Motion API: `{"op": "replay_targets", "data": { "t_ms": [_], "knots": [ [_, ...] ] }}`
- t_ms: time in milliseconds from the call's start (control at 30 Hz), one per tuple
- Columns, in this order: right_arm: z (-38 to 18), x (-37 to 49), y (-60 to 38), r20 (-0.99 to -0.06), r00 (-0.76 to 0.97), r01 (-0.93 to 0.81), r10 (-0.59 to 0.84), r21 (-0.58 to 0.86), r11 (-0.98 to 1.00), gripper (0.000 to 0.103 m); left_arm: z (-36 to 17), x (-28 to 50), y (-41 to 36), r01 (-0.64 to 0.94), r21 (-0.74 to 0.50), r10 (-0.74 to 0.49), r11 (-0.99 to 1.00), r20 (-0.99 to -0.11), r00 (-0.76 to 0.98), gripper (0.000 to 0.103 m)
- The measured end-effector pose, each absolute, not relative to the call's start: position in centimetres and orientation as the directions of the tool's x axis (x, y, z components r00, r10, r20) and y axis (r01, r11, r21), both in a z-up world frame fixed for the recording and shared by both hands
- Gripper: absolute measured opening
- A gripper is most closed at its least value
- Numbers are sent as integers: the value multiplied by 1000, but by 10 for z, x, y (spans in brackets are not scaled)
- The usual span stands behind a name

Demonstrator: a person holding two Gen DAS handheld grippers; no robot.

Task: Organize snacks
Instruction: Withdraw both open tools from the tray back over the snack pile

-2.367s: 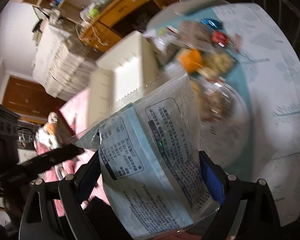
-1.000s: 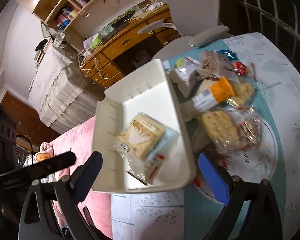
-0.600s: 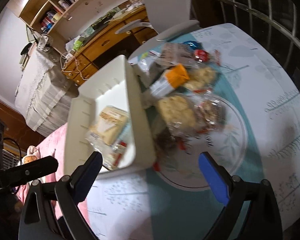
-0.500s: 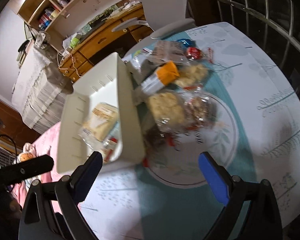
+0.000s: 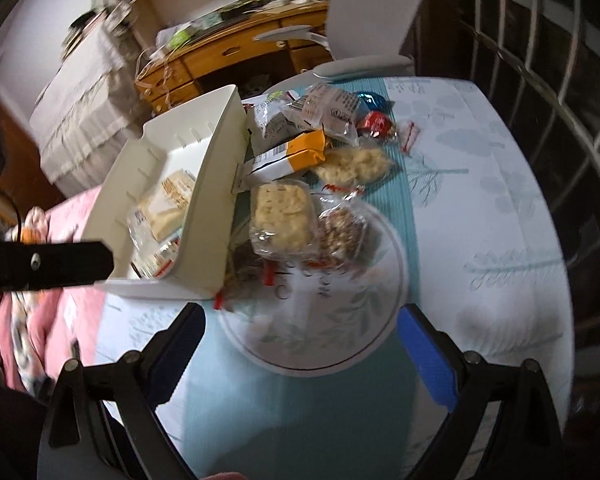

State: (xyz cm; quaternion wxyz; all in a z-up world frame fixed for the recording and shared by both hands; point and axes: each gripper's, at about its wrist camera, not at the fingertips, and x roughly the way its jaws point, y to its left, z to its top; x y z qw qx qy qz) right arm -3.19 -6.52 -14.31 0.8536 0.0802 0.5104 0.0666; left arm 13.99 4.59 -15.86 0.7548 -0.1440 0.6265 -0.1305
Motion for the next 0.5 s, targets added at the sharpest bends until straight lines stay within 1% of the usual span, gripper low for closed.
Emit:
{"op": "replay_targets", "data": {
  "t_ms": [267, 367, 500],
  "knots": [
    [-142, -29, -83, -842, 500, -254, 203, 81, 964, 97, -165, 159, -1, -42, -312, -302, 949, -940, 162, 88],
    [-144, -29, -90, -827, 521, -312, 211, 46, 949, 97, -170, 171, -15, -82, -250, -236, 965, -960, 149, 88],
    [-152, -23, -100, -814, 531, -373, 234, 23, 928, 97, -179, 190, -27, -121, -200, -188, 972, -977, 103, 88]
  ]
}}
